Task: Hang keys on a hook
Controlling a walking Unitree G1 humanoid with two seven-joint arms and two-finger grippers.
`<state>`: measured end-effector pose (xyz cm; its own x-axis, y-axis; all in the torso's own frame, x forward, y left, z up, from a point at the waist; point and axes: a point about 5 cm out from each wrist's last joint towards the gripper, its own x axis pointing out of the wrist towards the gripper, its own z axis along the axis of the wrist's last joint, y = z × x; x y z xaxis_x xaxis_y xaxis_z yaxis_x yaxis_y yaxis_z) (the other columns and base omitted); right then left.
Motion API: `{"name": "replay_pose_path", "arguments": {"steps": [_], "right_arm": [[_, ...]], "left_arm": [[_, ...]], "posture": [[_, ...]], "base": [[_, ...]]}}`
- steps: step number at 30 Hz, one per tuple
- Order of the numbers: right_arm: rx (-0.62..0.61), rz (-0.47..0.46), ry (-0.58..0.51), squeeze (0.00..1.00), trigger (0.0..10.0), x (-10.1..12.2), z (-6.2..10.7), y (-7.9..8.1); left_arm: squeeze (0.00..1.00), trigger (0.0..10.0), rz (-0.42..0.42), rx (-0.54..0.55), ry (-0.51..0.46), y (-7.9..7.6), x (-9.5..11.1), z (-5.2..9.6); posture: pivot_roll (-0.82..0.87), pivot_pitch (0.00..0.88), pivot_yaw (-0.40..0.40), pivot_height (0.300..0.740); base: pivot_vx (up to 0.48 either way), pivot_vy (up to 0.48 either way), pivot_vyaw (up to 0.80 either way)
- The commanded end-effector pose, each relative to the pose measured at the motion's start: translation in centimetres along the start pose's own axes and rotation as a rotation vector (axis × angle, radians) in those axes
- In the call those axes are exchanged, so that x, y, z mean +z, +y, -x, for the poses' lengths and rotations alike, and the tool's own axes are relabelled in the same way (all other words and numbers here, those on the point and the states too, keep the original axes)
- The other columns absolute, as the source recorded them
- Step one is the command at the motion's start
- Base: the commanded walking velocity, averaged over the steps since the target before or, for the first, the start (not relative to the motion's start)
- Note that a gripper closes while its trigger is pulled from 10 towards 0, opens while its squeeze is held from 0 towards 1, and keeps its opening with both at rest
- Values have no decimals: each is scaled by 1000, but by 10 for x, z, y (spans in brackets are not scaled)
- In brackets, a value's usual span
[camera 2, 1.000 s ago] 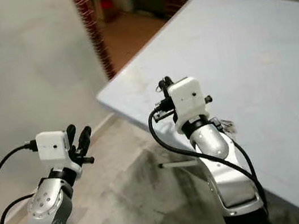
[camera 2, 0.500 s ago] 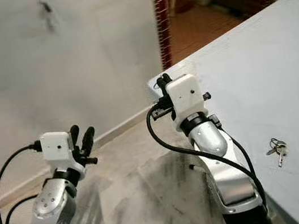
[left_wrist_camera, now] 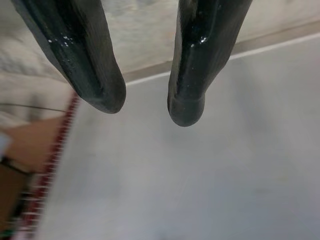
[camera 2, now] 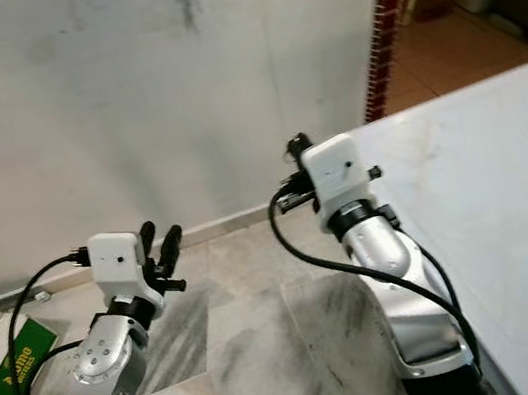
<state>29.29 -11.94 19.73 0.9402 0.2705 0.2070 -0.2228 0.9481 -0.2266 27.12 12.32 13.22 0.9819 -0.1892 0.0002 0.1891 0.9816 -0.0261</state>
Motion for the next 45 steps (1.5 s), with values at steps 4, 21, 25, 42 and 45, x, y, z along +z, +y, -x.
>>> {"name": "replay_pose_path", "arguments": {"steps": [4, 21, 25, 42, 45], "right_arm": [[25, -7, -10, 0, 10000, 0, 0, 8], [-6, -68, -8, 0, 10000, -21, -10, 17], [-9, -69, -9, 0, 10000, -23, -11, 17], [18, -74, -32, 0, 10000, -24, -12, 29], [16, -71, -38, 0, 10000, -24, -13, 29]], "left_arm": [[0, 10000, 30, 36, 28, 7, -5, 1], [0, 10000, 2, 44, 31, 18, -17, -18], [0, 10000, 9, 43, 23, 22, -16, -17], [0, 10000, 46, 20, -3, 24, -10, -16], [0, 10000, 46, 17, -4, 25, -10, -17]], "posture": [[-73, 126, 27, 740], [-24, 0, 54, 740], [-16, 0, 48, 740], [-6, 0, 54, 740], [-6, 0, 58, 740]], "base": [[0, 0, 789], [0, 0, 124], [0, 0, 0], [216, 185, 0], [378, 291, 0]]}}
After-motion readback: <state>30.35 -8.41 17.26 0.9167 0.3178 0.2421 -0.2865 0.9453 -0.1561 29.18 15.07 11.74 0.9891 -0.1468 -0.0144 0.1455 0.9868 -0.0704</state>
